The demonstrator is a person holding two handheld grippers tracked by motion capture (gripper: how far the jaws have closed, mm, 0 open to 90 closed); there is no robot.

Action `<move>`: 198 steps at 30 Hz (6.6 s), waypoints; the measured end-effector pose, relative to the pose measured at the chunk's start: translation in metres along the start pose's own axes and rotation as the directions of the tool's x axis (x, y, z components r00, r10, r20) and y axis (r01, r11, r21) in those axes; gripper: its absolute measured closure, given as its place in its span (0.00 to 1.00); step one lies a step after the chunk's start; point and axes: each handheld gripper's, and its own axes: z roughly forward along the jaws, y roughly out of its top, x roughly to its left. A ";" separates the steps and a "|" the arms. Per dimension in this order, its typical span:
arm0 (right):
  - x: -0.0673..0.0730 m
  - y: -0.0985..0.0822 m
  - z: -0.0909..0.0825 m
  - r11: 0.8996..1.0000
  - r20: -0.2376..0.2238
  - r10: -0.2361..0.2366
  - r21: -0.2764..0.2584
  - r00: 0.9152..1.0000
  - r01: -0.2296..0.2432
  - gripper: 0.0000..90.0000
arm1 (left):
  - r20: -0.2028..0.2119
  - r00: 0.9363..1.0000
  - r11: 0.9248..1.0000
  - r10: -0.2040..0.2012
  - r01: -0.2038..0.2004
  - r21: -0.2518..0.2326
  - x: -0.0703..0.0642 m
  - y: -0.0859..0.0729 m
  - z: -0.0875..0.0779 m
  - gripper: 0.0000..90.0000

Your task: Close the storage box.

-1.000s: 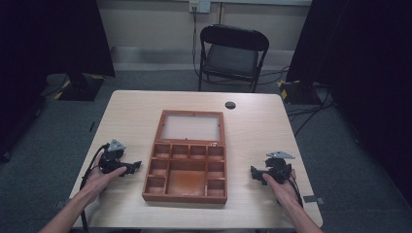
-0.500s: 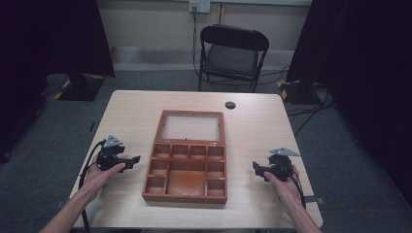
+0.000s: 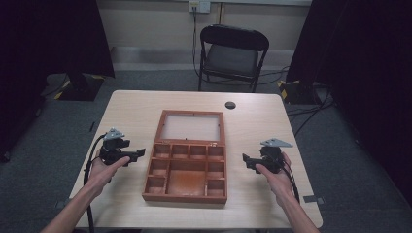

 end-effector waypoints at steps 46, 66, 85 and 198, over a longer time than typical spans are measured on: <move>0.038 0.073 0.104 0.999 -0.168 -0.011 0.030 0.986 0.017 0.18 | 0.097 0.989 0.991 -0.113 0.106 0.076 0.002 0.048 0.086 0.23; 0.043 0.063 0.124 0.991 -0.212 0.119 0.082 0.970 -0.104 0.12 | 0.136 0.979 0.985 -0.154 0.141 0.099 0.000 0.049 0.096 0.16; 0.042 0.060 0.131 0.962 -0.264 0.264 0.146 0.928 -0.232 0.11 | 0.152 0.968 0.977 -0.198 0.181 0.116 0.003 0.048 0.098 0.16; 0.063 0.069 0.029 0.987 -0.275 0.071 -0.119 0.959 -0.107 0.36 | 0.189 0.982 0.997 0.000 0.014 -0.077 -0.025 0.061 0.005 0.51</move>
